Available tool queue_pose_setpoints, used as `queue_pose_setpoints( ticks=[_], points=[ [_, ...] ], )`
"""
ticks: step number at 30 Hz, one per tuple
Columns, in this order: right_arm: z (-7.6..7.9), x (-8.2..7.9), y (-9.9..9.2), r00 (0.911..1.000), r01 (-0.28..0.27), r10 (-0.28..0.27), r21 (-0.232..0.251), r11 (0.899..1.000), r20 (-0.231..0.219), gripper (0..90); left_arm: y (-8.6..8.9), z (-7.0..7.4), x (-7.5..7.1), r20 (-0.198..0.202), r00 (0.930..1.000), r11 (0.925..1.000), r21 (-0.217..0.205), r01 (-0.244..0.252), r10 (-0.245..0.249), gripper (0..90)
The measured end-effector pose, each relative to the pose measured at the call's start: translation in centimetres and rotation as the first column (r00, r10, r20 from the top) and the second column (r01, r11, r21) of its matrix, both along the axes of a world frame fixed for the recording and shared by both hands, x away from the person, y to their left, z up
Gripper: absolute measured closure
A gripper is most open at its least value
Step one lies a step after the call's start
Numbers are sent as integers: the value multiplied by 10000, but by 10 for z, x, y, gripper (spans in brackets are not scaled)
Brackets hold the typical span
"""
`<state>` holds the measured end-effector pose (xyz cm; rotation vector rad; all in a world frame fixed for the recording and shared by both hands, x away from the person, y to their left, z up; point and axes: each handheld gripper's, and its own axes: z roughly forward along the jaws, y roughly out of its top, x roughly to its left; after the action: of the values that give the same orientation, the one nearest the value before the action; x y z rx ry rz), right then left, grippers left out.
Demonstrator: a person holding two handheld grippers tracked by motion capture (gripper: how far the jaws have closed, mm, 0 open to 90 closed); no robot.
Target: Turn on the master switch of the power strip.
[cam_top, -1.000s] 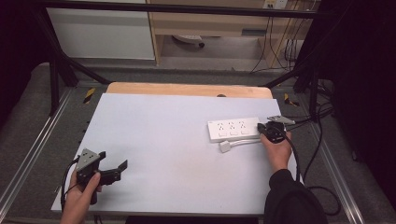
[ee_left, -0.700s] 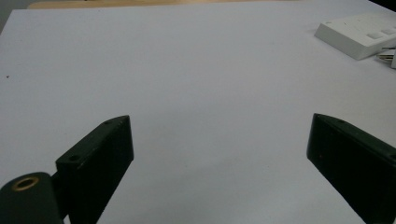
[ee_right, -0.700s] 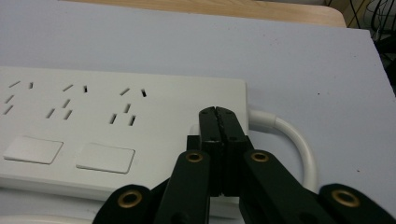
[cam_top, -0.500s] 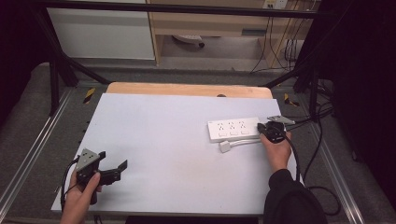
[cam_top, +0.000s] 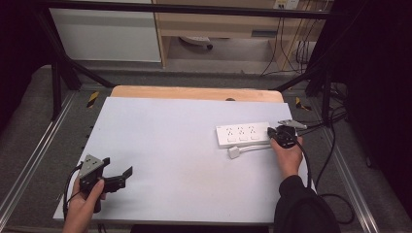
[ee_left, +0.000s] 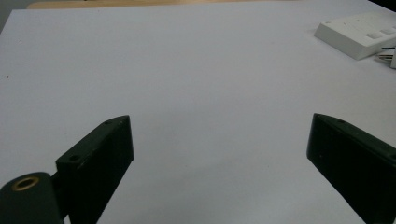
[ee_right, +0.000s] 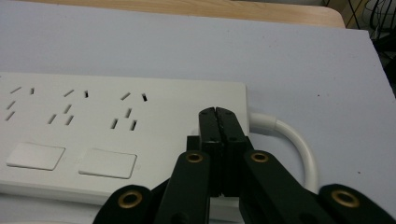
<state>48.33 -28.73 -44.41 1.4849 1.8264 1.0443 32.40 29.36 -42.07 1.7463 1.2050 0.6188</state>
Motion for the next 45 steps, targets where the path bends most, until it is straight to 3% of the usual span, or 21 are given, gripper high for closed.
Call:
queue_pose_setpoints(
  ticks=[13, 28, 45],
  points=[
    [1, 0, 1, 9998, 19, -18, -36, 10000, 185, 900, 0, 0, 0, 11, 10000, 10000, -31, 0, 0, 73],
    [8, -3, 2, 9995, -74, 64, 333, 9994, 295, 900, 0, 0, 0, 20, 10000, 10000, 1, 34, -34, 73],
    [12, -5, 9, 9990, -325, 304, 700, 9970, 315, 838, 0, 0, 0, 19, 10000, 10000, 6, 23, -23, 74]
  ],
)
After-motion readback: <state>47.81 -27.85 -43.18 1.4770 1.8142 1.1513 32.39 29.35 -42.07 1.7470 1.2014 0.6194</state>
